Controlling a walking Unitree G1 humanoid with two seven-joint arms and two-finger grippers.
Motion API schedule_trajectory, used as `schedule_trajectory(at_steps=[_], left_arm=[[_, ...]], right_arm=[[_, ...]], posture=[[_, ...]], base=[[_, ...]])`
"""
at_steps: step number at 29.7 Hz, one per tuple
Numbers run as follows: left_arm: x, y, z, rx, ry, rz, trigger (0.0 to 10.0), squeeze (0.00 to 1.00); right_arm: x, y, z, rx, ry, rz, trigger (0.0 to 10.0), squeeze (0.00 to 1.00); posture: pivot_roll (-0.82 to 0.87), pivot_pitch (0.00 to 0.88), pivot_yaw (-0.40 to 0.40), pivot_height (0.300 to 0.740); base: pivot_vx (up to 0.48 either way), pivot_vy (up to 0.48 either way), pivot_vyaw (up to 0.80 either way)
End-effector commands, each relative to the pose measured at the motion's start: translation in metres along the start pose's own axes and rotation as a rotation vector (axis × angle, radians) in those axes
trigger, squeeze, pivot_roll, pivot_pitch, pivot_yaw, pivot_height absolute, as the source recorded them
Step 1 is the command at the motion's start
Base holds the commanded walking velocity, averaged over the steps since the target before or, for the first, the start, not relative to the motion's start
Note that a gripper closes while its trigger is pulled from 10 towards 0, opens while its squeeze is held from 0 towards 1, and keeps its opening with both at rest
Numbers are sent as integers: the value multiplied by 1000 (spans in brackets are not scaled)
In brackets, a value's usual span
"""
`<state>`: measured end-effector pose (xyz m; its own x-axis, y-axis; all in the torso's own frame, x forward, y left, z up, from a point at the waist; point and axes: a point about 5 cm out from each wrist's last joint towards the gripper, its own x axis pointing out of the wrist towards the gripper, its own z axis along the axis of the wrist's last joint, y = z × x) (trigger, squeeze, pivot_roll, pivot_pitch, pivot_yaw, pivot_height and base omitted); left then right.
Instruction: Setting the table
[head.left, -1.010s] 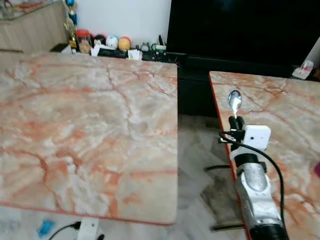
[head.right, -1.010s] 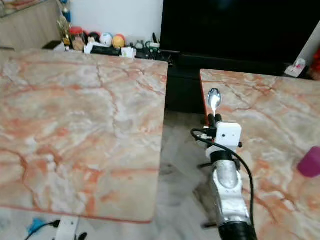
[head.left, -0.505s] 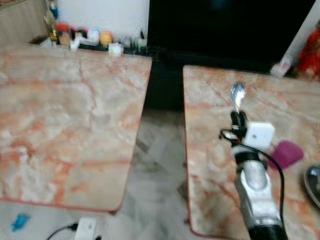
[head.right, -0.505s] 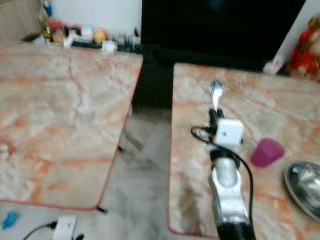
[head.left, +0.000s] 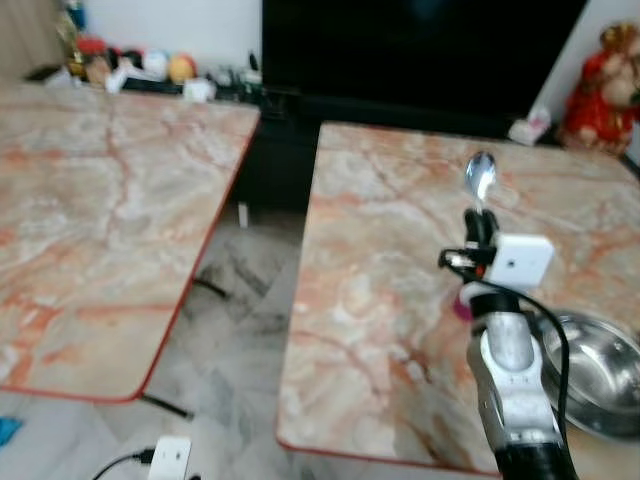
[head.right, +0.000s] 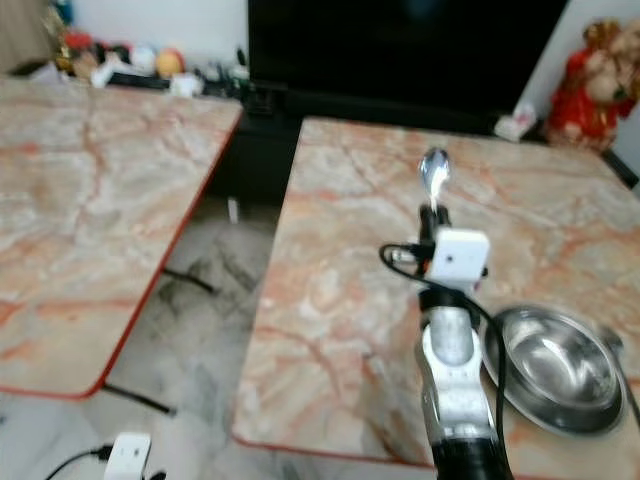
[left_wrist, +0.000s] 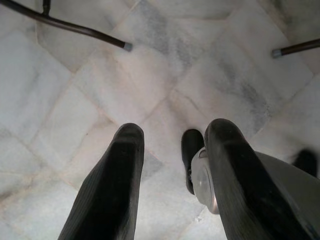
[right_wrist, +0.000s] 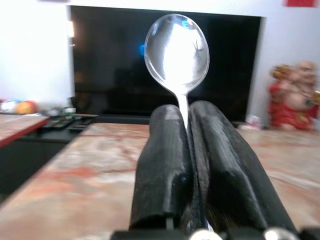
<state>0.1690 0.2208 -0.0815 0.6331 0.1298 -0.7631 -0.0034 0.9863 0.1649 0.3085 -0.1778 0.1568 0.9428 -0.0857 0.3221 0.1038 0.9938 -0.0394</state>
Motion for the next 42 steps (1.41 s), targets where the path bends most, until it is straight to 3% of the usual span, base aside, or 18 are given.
schedule_trajectory(at_steps=[1,27,39,42], left_arm=[[-1,-8,-4,3,13,-15,10000,0],[1,-9,2,16,-6,-24,10000,0],[3,6,12,63,-16,-21,10000,0],[5,6,18,72,-30,-25,10000,0]], right_arm=[[-1,-12,1,-16,-7,-42,10000,0],[-2,-21,0,-38,-2,-93,10000,0],[-5,-21,-5,-29,1,-163,10000,0],[-9,-28,-5,-52,16,-189,10000,0]], posture=[[91,11,-62,740],[95,0,-37,740],[85,0,25,740],[80,0,27,740]], base=[[0,-360,0],[0,-359,0],[0,0,0],[0,0,0]])
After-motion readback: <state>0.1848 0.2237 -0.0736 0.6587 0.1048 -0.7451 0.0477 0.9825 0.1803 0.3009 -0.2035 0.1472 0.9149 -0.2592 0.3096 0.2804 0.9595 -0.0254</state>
